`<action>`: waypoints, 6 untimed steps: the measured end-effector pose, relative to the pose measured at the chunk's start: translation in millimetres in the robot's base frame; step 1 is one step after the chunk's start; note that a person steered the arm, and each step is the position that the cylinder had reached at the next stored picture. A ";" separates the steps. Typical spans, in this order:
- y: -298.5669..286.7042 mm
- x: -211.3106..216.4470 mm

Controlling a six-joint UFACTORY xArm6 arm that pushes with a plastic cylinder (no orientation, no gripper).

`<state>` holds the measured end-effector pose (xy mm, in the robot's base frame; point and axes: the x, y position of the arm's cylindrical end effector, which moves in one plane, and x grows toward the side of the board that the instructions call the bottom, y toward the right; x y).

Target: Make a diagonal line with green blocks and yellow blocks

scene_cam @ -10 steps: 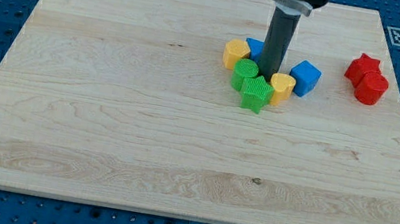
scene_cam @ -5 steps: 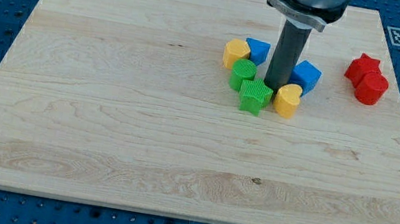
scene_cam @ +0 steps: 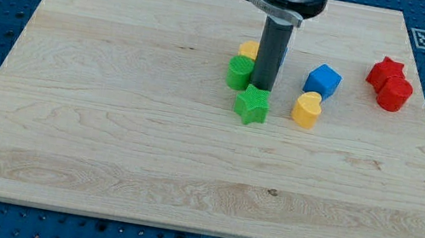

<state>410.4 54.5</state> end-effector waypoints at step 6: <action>9.1 -50.2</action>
<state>360.2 63.6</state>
